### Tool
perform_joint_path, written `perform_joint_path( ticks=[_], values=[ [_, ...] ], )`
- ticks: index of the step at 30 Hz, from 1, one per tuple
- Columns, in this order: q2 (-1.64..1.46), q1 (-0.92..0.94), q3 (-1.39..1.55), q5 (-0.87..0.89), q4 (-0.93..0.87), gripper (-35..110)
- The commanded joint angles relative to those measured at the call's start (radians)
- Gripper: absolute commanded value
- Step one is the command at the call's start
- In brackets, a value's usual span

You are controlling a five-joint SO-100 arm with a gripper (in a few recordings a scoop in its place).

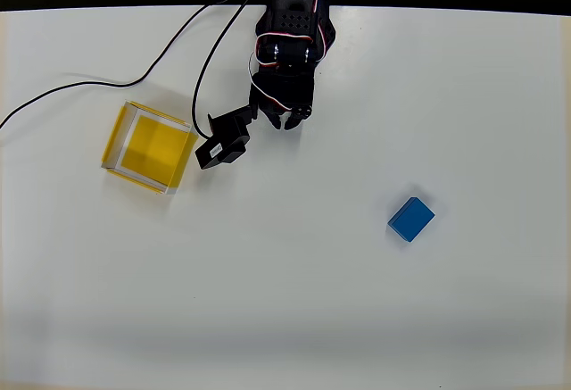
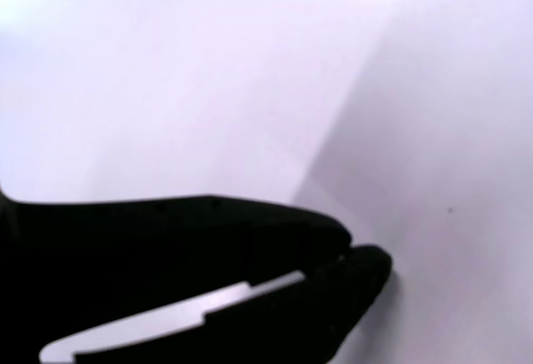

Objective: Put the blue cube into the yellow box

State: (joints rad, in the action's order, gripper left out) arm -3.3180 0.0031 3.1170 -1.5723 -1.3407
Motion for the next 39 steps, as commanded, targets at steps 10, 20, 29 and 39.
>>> perform_joint_path(
  ticks=[10, 20, 29, 39],
  values=[
    [-0.023, 0.003, 0.028, -0.003, -0.014, 0],
    [-0.023, 0.003, 0.028, -0.003, -0.014, 0],
    [-0.014, 0.026, 0.028, -0.057, -0.014, 8],
    [0.293, -0.048, -0.156, -0.054, 0.334, 17]
  ],
)
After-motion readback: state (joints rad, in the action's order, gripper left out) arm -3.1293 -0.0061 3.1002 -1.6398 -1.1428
